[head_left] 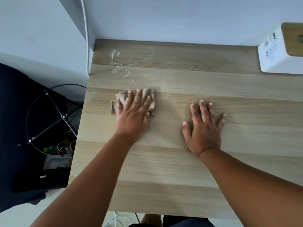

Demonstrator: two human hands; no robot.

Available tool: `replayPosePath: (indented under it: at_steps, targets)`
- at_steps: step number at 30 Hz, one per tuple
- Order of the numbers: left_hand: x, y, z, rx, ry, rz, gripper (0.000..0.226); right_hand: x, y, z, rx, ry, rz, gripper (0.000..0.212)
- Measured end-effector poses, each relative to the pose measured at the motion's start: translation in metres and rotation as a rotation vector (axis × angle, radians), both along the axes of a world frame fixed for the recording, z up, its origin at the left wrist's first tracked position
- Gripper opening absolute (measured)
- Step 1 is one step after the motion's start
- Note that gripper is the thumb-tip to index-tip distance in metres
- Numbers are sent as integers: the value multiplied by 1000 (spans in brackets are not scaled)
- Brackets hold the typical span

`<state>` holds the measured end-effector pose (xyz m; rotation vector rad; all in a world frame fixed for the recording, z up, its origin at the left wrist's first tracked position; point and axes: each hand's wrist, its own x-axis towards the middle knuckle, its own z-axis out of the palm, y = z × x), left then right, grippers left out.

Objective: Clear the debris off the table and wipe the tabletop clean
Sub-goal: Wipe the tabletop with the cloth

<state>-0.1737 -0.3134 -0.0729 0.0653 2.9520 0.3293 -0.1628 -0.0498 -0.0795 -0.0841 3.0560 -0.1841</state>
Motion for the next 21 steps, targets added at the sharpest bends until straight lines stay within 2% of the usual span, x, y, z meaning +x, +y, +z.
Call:
replayPosePath:
  at_steps: [3, 7, 11, 15, 18, 21]
  targets:
    - [35, 14, -4, -4, 49, -144, 62, 0, 0, -1, -9, 7, 0, 75]
    - [67, -29, -4, -3, 41, -161, 63, -1, 0, -1, -13, 4, -1, 75]
    - [57, -79, 5, 7, -7, 47, 61, 0, 0, -2, -10, 18, 1, 75]
    - [14, -64, 7, -32, -47, 250, 65, 0, 1, -3, -7, 28, 5, 75]
    - [-8, -34, 4, -33, -56, 190, 66, 0, 1, -4, -11, 38, 5, 74]
    - [-8, 1, 4, -8, -39, 22, 64, 0, 1, -5, -19, 38, 0, 70]
